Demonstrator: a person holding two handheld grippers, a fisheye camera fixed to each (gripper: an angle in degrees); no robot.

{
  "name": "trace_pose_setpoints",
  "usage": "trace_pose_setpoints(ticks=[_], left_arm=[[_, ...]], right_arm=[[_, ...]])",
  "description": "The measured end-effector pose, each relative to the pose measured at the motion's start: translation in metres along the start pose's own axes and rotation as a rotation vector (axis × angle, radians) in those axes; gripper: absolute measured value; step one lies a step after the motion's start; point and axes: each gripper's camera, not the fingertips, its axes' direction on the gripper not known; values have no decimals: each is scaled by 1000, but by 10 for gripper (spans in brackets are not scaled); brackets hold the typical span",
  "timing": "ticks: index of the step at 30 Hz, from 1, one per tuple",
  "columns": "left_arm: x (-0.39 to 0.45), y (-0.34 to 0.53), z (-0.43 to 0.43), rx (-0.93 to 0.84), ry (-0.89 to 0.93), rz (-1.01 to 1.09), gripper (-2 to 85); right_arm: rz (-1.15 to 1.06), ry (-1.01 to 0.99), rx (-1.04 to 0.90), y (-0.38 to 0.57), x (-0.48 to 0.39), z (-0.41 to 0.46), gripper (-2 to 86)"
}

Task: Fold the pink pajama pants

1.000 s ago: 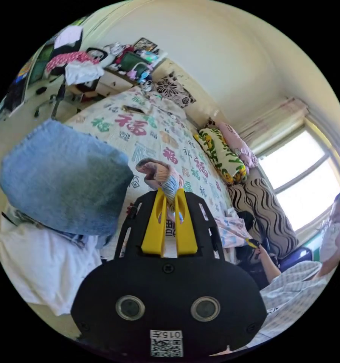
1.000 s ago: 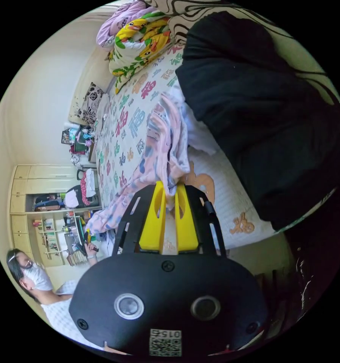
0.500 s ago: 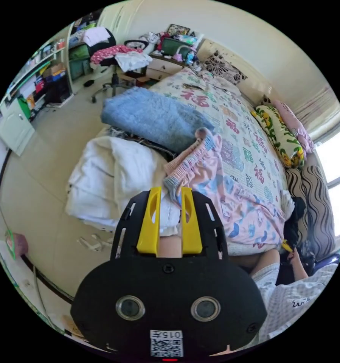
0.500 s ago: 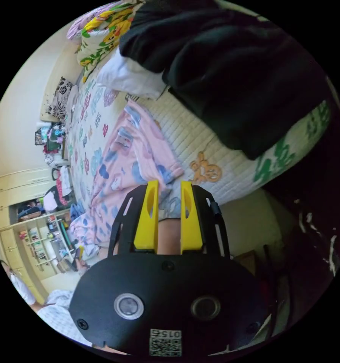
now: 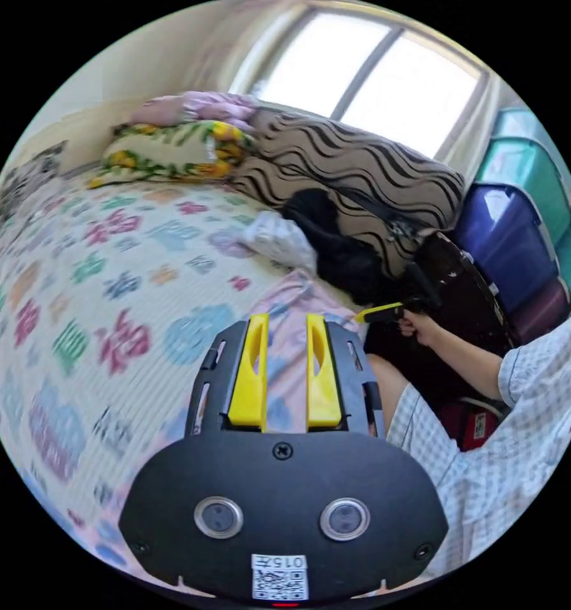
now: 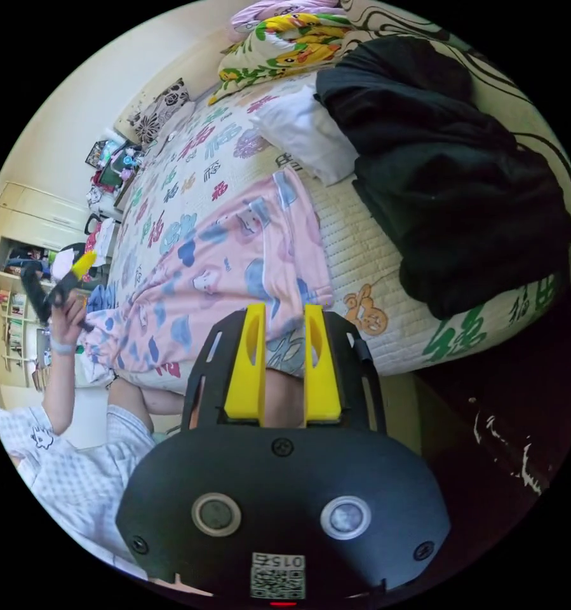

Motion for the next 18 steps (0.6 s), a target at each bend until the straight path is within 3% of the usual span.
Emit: trace_pose_setpoints(ticks=[6, 10, 16, 18], left_arm=[[6, -70, 198, -319, 69, 95, 88], [3, -70, 274, -468, 2, 153, 6], [-9, -74, 281, -330, 17, 210, 1], [-9, -71, 291, -361, 27, 236, 18]], right_arm=[[71, -82, 75, 14, 23, 11, 67], [81, -171, 107, 17, 42, 17, 39], [34, -233, 164, 15, 56, 10, 12], [21, -235, 158, 12, 58, 12, 11]])
